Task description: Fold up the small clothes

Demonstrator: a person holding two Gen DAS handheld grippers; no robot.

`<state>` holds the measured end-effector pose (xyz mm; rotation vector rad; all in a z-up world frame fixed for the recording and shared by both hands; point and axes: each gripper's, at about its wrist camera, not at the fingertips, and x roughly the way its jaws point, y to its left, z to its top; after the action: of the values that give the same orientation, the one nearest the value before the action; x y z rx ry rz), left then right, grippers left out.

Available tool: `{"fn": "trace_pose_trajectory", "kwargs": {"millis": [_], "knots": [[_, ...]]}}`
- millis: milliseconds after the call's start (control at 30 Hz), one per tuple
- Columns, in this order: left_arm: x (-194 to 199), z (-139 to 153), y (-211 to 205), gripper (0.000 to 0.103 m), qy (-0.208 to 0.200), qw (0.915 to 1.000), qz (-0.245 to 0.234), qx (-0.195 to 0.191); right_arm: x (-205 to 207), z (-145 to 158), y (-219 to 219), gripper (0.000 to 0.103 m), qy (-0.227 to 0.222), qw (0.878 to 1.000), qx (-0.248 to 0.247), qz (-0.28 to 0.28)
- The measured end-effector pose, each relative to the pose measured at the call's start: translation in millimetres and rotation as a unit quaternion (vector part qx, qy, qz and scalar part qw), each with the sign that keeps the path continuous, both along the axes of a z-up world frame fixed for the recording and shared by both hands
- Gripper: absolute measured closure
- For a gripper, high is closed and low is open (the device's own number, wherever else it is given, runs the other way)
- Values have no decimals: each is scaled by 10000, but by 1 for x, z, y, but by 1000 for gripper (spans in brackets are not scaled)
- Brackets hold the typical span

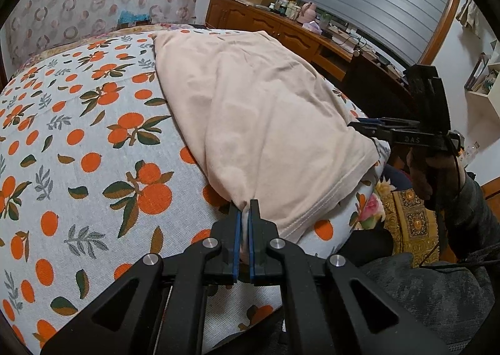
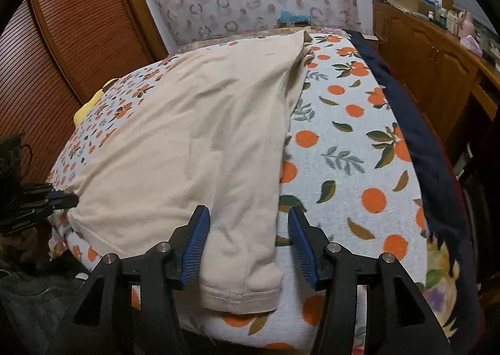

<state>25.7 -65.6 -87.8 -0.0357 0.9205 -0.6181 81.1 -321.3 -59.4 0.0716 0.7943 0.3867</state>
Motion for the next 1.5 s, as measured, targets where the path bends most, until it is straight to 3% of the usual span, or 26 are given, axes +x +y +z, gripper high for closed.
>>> {"fn": "trace_pose_trajectory", "kwargs": {"millis": [167, 600, 700, 867, 933, 1267, 1500], "knots": [[1, -1, 0, 99, 10, 10000, 3, 11, -2, -2, 8, 44, -18, 9998, -165, -57], [1, -3, 0, 99, 52, 10000, 24, -9, -11, -4, 29, 44, -17, 9996, -249, 129], [1, -5, -1, 99, 78, 9999, -48, -89, -14, -6, 29, 52, -55, 9997, -209, 128], [-3, -1, -4, 99, -47, 9996, -200, -186, -15, -9, 33, 83, -31, 9994, 28, 342], [-4, 7, -2, 100, -168, 9993, -167, -304, -15, -7, 30, 89, -101, 9992, 64, 369], [20, 59, 15, 100, -708, 9937, 191, -845, -20, 41, 1, 91, -904, 9938, 589, 279], [76, 92, 21, 100, -898, 9894, 327, -1090, 6, 74, -3, 91, -1396, 9883, 562, 246]]}}
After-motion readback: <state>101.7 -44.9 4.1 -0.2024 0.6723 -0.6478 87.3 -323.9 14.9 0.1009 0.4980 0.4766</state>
